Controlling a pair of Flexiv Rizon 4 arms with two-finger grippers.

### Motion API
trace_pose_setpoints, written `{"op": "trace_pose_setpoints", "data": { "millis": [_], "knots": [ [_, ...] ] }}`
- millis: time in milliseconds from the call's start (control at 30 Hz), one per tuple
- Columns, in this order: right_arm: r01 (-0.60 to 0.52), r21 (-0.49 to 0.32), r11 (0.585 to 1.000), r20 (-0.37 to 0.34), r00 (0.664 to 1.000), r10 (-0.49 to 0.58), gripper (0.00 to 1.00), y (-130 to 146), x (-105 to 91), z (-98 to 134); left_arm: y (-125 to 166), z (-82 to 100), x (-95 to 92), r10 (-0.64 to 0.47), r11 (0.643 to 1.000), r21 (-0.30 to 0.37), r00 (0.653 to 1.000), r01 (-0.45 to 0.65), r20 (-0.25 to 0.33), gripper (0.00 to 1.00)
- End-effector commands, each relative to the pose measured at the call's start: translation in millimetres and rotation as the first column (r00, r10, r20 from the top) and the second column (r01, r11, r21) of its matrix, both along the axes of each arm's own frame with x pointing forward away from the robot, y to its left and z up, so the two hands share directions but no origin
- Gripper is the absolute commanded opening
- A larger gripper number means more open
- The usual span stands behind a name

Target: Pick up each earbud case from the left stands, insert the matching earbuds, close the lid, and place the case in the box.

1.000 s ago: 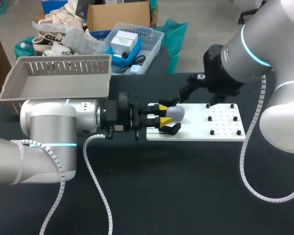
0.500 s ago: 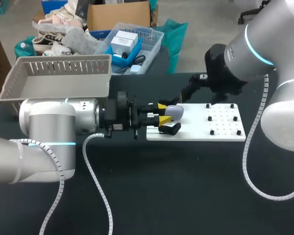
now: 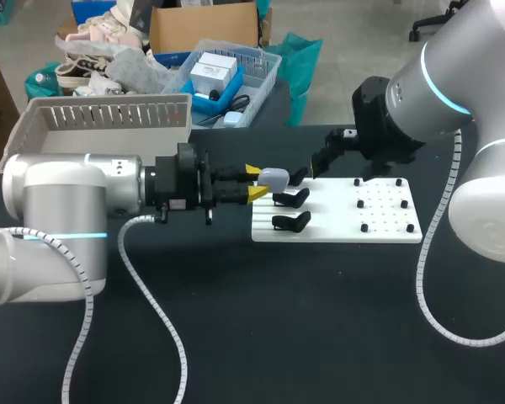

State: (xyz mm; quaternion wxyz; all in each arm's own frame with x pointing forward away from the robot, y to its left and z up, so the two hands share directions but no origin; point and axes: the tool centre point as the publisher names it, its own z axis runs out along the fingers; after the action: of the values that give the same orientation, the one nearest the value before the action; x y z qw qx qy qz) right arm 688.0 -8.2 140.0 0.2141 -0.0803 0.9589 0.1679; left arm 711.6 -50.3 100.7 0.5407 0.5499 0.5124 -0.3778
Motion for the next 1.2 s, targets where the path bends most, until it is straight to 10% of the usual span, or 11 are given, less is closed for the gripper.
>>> {"op": "trace_pose_setpoints", "data": {
  "millis": [33,500,1200],
  "knots": [
    [0.008,-0.002,1.000,0.010,1.000,-0.008,1.00,0.6,-2.4,-1.1,17.2,6.7,4.8,0.044,0.999,0.009,0.999,-0.044,0.003,0.00],
    [0.008,-0.002,1.000,0.010,1.000,-0.008,1.00,0.6,-2.4,-1.1,105.8,8.5,41.4,0.268,0.951,0.147,0.962,-0.273,0.049,0.00],
    [0.008,-0.002,1.000,0.010,1.000,-0.008,1.00,0.6,-2.4,-1.1,218.1,-1.2,83.9,0.593,0.788,0.189,0.805,-0.586,0.021,0.00]
  ]
}}
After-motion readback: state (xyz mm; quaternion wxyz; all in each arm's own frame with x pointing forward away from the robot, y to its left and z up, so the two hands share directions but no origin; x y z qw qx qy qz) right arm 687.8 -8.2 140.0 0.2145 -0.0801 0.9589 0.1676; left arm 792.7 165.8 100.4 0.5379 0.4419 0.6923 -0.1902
